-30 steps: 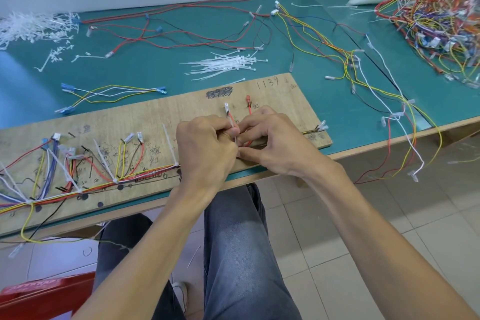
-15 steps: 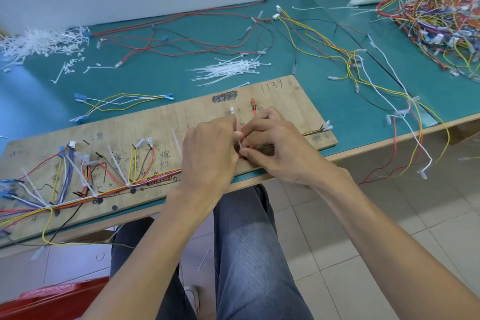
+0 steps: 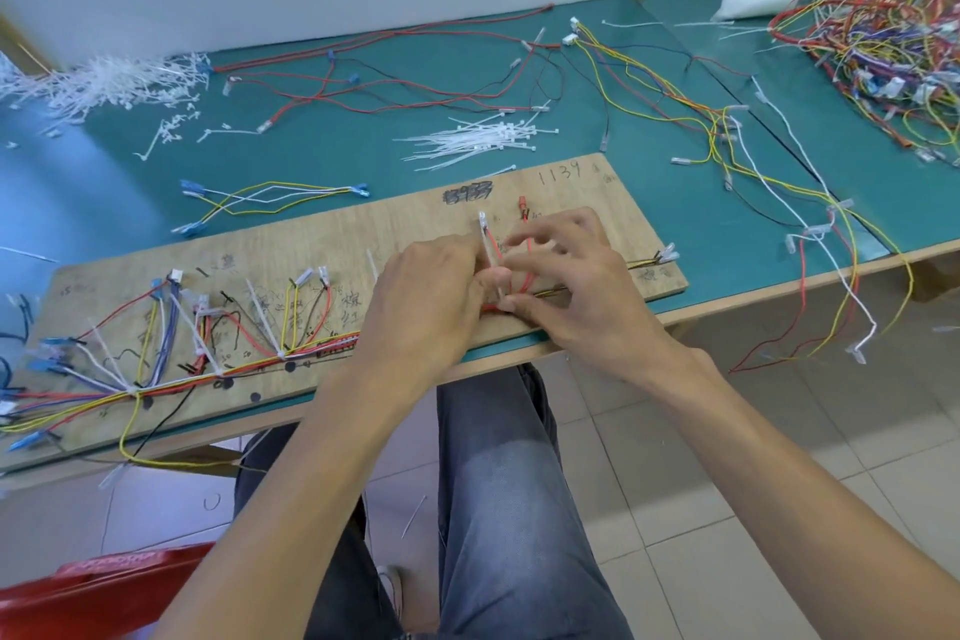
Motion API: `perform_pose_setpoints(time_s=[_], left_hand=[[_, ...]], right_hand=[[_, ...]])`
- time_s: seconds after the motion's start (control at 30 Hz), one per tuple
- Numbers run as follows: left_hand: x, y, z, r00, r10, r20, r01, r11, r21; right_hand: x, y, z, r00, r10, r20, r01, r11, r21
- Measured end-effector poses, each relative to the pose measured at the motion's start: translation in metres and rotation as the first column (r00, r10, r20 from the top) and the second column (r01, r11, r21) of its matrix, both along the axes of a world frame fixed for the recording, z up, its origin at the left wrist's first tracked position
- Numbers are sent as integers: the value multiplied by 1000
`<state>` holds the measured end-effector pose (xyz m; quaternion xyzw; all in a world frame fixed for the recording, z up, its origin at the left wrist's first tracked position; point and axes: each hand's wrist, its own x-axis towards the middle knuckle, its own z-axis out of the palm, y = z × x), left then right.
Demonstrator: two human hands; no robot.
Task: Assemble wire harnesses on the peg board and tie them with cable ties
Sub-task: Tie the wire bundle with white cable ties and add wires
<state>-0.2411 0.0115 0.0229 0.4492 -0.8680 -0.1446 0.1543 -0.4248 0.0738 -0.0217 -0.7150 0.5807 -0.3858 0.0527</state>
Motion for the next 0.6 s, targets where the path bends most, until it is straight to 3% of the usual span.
perform_pose_setpoints(time_s=[0.1,0.2,0.27,0.6], left_hand=[[8,1,0,999,-44,20,42,996,78],[8,6,-7,994,-46,96,45,999,3],[4,10,-11,991,-22,129,31,997,-74],[-6,15,-19,987,16,160,28,963,-267]], right_hand=[[-17,8,12,994,-105,-30,107,992,75],[-50,17,26,973,-106,-203,164,941,295],[-66,21,30,971,-62,-231,149,912,382],[-91,12,30,949,27,-313,104,913,394]])
